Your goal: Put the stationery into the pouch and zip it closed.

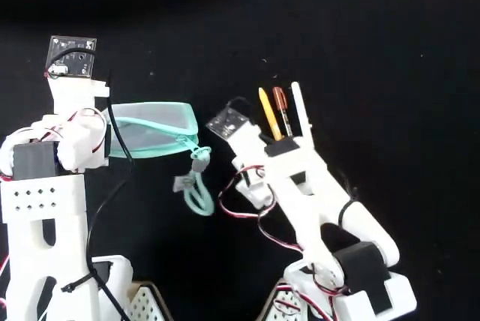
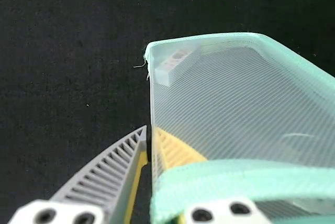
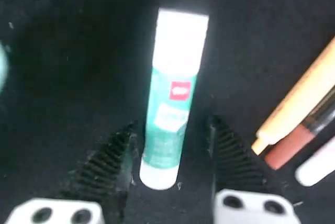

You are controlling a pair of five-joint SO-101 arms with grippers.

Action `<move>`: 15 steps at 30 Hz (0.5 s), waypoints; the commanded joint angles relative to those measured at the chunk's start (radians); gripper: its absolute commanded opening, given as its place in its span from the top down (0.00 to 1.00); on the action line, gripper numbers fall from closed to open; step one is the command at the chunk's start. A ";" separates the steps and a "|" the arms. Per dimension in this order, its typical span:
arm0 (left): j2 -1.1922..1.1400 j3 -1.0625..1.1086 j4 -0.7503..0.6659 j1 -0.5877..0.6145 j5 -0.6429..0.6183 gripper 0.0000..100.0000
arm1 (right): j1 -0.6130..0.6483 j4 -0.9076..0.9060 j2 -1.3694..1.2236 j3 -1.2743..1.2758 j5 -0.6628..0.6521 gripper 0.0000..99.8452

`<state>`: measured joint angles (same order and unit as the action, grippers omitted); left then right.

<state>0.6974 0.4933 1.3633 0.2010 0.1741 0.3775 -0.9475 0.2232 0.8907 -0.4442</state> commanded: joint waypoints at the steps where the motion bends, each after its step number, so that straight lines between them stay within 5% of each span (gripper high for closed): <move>1: -0.009 0.002 -0.012 0.001 0.008 0.97 | 0.038 -0.025 0.016 -0.108 0.078 0.79; 15: -0.008 0.001 -0.012 0.001 0.008 0.97 | 0.064 0.166 -0.228 -0.209 0.143 0.79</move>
<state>0.6974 0.4933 1.3633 0.2010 0.1741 0.4327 -0.8216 0.0790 0.7449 -0.3107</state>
